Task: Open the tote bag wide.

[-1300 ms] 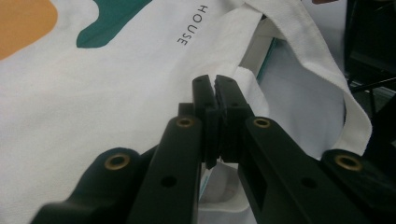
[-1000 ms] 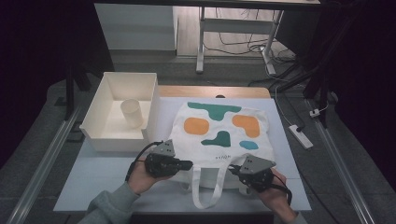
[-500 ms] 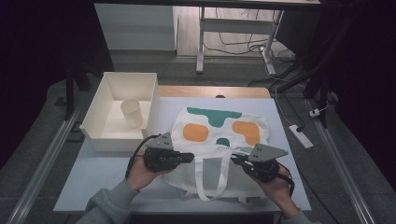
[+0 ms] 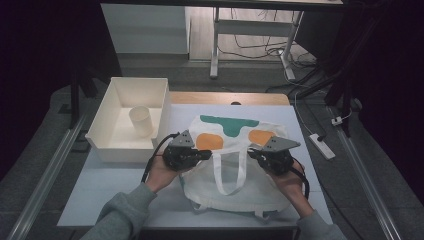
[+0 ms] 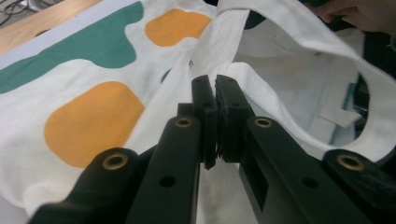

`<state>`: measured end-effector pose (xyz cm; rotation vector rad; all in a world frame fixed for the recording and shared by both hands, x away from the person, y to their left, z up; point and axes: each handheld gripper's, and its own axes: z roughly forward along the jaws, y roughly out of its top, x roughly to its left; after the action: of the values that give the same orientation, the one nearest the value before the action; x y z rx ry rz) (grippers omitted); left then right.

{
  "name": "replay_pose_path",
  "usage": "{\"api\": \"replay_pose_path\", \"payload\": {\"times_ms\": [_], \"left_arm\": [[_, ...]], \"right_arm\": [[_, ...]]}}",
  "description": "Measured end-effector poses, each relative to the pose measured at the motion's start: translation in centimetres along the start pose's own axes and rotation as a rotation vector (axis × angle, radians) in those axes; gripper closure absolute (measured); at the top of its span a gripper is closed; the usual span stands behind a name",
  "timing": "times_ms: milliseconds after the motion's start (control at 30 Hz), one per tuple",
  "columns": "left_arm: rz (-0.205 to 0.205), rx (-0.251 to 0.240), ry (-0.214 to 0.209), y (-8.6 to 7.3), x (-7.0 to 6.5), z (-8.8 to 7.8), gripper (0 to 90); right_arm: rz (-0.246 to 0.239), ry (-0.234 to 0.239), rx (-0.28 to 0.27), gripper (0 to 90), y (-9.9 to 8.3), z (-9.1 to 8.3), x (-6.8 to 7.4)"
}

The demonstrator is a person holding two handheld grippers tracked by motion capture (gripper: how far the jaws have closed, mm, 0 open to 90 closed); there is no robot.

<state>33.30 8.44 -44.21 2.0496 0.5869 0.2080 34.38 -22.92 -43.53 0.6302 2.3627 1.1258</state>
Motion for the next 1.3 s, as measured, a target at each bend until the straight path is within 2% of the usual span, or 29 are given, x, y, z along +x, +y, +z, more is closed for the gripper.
{"api": "replay_pose_path", "payload": {"times_ms": [33,467,633,833,1067,1300], "left_arm": [[-0.007,0.002,0.005,0.1,0.4,0.4,86.5],[-0.045,0.032,0.039,0.3,2.4,2.5,86.3],[-0.058,0.035,0.057,0.7,3.4,3.6,86.5],[-0.083,0.043,0.056,0.9,4.3,4.5,86.9],[-0.098,0.083,0.049,0.2,5.1,5.9,86.8],[-0.096,0.086,0.042,0.1,5.2,5.9,84.5]], "right_arm": [[0.029,0.001,0.003,87.8,0.0,0.7,-0.7],[0.072,-0.006,0.056,87.7,-0.4,3.5,-3.0],[0.106,-0.012,0.071,87.7,-0.5,4.8,-4.3],[0.146,-0.004,0.092,87.6,-1.1,6.4,-5.7],[0.179,0.009,0.114,87.5,-1.9,7.3,-6.2],[0.189,0.017,0.118,87.3,-2.2,7.6,-6.2]]}}
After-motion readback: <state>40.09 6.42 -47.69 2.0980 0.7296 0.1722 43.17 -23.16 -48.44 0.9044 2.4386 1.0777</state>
